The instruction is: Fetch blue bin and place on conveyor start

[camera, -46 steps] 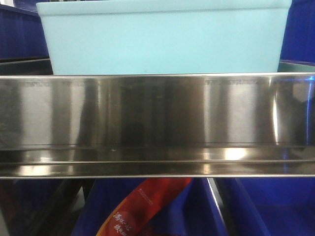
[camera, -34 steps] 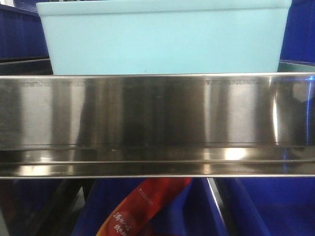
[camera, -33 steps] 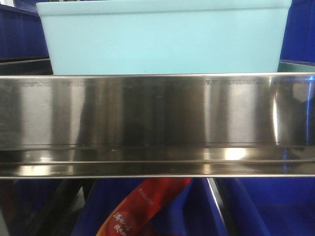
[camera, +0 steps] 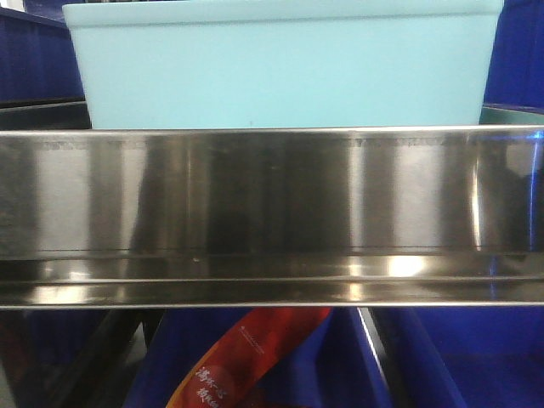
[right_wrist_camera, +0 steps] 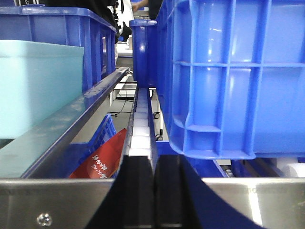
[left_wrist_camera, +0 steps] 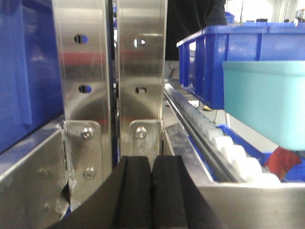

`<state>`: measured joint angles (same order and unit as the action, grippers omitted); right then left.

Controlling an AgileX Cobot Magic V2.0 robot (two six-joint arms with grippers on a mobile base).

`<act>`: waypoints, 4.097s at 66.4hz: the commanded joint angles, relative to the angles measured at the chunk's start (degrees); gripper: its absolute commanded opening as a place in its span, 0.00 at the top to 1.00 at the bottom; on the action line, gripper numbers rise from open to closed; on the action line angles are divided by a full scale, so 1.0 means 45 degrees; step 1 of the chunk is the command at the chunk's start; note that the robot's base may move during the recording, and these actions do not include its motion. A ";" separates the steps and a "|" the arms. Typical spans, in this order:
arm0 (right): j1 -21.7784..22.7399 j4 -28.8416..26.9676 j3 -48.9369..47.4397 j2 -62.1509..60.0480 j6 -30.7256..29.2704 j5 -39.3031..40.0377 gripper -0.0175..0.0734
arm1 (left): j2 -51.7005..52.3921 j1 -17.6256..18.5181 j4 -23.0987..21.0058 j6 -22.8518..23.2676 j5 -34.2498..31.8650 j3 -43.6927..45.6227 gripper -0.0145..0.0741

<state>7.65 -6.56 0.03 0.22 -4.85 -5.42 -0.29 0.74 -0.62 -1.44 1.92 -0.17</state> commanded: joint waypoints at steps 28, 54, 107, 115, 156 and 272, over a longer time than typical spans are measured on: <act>0.0051 -0.0017 -0.0008 -0.0049 -0.0068 0.1059 0.99 | 0.0065 -0.0028 -0.0124 0.0001 -0.1177 0.0039 0.96; 0.0051 -0.0041 -0.5140 0.0044 -0.0068 -0.3070 0.90 | -0.0171 -0.0028 -0.0717 0.0024 0.1968 0.3790 0.95; -0.1375 -0.1387 -1.0398 0.6383 -0.1296 -0.5269 0.18 | -0.7321 0.4068 0.0065 -0.1033 0.6033 1.0797 0.19; -0.2354 -0.1387 -1.1337 0.8051 -0.1446 -0.5898 0.18 | -0.9122 0.5529 0.0065 -0.1033 0.6281 1.1944 0.19; -0.3874 0.1459 -2.0810 1.7809 0.2216 -1.2089 0.18 | -1.9624 0.6120 0.3520 0.3811 1.2488 2.1775 0.19; -0.3899 0.0753 -2.1340 1.8169 0.2450 -1.1832 0.98 | -1.8864 0.4091 0.0138 0.3234 1.2339 2.2086 0.96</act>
<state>-10.11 -4.58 -95.52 85.46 6.99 -59.73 -88.91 18.28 0.00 13.63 59.79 98.68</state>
